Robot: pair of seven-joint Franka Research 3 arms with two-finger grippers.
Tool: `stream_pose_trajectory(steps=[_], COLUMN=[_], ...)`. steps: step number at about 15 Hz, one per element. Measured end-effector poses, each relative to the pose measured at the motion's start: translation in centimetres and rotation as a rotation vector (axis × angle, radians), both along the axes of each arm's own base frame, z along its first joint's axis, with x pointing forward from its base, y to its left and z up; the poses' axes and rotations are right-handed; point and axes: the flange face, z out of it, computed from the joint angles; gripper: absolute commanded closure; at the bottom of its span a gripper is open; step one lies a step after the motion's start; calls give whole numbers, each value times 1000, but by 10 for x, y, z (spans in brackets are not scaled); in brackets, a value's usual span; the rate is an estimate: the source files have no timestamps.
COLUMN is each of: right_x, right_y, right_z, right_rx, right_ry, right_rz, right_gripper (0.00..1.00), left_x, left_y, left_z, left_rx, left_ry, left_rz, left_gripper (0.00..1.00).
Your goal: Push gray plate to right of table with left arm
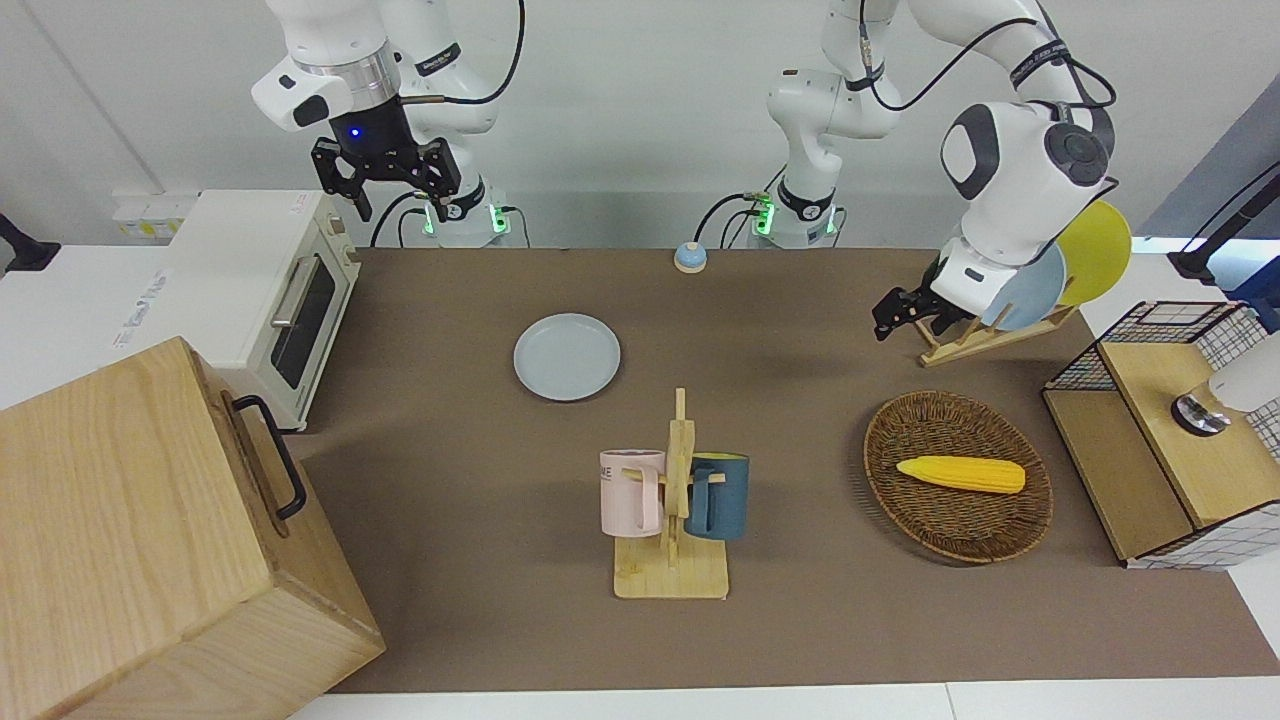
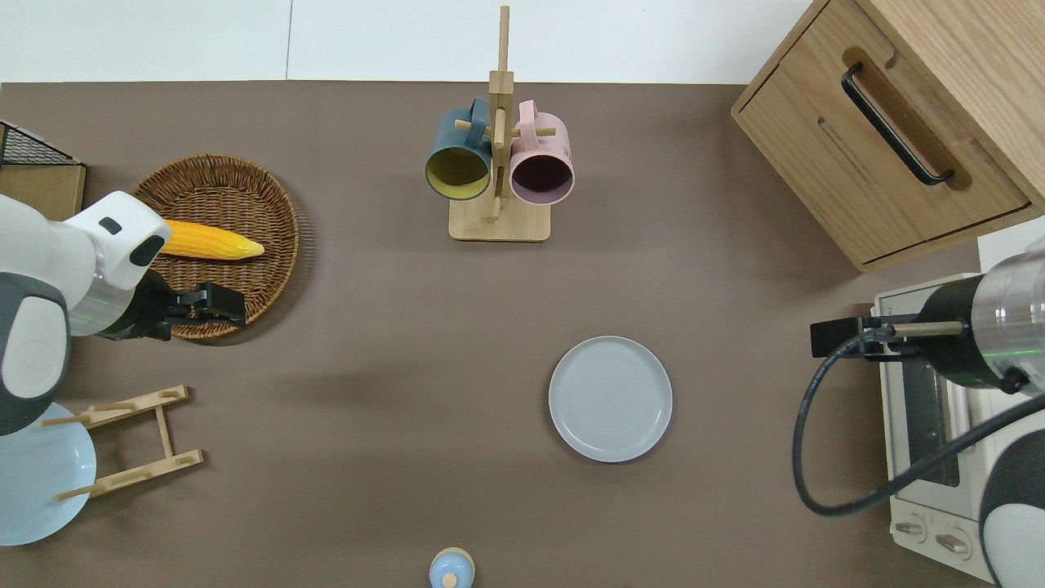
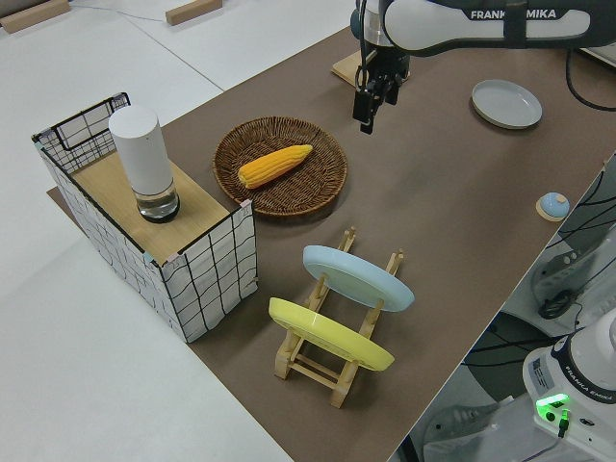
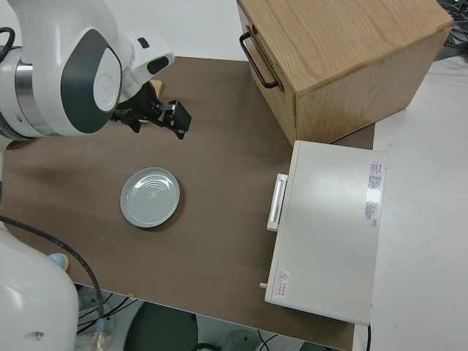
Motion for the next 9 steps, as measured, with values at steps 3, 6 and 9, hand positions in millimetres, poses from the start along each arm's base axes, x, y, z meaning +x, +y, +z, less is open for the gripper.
stream_pose_trajectory(steps=[3,6,9], right_x=[0,0,0], right_y=[0,0,0], right_z=[0,0,0], right_rx=[0,0,0], right_ry=[0,0,0], right_rz=[0,0,0], right_gripper=[5,5,5], left_x=[4,1,-13], left_y=[6,8,4], left_z=[35,62,87], left_rx=[6,-2,-8], left_ry=[-20,-41,-46], left_rz=[0,-2,-16], left_gripper=[9,9,9])
